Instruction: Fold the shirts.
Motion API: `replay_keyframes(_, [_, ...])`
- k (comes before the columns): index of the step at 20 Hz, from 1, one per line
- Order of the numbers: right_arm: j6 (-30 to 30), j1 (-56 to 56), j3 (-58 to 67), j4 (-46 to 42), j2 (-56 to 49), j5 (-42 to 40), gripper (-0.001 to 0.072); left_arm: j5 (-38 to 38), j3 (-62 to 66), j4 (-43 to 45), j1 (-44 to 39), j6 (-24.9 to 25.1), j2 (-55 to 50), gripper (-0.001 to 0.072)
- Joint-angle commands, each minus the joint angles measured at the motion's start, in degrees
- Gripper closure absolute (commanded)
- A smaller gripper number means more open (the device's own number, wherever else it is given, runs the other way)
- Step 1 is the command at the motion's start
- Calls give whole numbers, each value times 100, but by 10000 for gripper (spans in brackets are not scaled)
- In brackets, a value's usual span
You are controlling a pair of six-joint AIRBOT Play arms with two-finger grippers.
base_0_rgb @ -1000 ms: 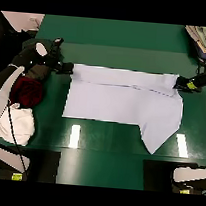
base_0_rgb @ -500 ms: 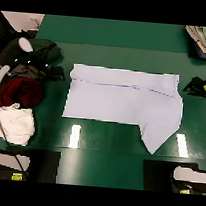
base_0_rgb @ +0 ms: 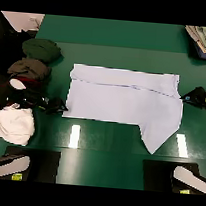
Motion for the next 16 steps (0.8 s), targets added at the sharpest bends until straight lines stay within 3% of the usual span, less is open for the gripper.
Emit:
replay_keyframes(1, [-35, -24, -221, 90, 199, -35, 408, 337, -605, -332, 17, 175, 125, 214])
replay_keyframes(4, [-35, -26, -223, 66, 328, -81, 408, 374, -636, -382, -136, 170, 125, 216])
replay_keyframes(5, [-33, -26, -225, -7, 389, -79, 408, 448, -636, -457, -197, 170, 127, 270])
replay_keyframes(6, [-31, -26, -229, -192, 463, -57, 408, 503, -634, -551, -201, 175, 127, 495])
replay_keyframes(7, [-17, -31, -267, -463, 549, -15, 408, 560, -608, -640, -201, 179, 127, 593])
replay_keyframes(8, [63, -68, -378, -754, 651, 31, 406, 588, -529, -634, -201, 177, 127, 596])
replay_keyframes(9, [142, -131, -562, -992, 756, 72, 404, 579, -407, -629, -201, 199, 127, 686])
replay_keyframes(11, [234, -400, -1121, -1303, 984, 107, 402, 529, -105, -619, -201, 236, 127, 684])
replay_keyframes(14, [234, -981, -2037, -1316, 1123, 98, 280, 468, 227, -623, -201, 278, 127, 684])
replay_keyframes(16, [232, -1158, -2555, -1272, 1023, 120, 279, 481, 264, -625, -201, 280, 127, 684])
